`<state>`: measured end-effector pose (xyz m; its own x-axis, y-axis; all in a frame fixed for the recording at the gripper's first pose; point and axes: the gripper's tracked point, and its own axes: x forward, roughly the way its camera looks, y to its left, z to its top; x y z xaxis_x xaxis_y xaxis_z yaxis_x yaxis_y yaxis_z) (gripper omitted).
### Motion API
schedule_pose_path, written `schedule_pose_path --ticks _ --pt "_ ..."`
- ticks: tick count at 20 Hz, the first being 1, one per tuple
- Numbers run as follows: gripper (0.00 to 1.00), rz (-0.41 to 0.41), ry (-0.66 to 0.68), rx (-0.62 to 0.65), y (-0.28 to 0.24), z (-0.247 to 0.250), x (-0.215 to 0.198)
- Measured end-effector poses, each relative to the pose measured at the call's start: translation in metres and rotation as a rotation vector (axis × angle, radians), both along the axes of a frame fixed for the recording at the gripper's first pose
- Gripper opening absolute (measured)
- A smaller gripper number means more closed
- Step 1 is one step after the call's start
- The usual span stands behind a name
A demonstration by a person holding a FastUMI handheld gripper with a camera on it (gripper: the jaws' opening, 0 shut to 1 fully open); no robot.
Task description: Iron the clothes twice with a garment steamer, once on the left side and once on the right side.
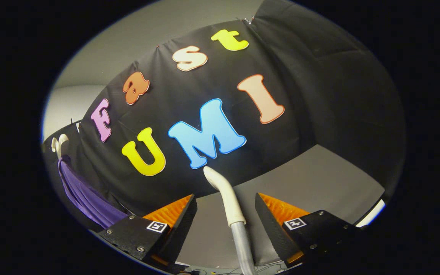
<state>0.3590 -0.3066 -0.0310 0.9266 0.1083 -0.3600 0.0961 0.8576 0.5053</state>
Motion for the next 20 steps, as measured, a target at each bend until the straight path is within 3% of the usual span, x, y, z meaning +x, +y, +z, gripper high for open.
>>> schedule_pose_path --ticks 12,20 --pt "0.95 0.195 0.188 0.151 0.017 -0.075 0.045" --pt "0.93 0.312 0.313 0.466 0.055 -0.102 0.053"
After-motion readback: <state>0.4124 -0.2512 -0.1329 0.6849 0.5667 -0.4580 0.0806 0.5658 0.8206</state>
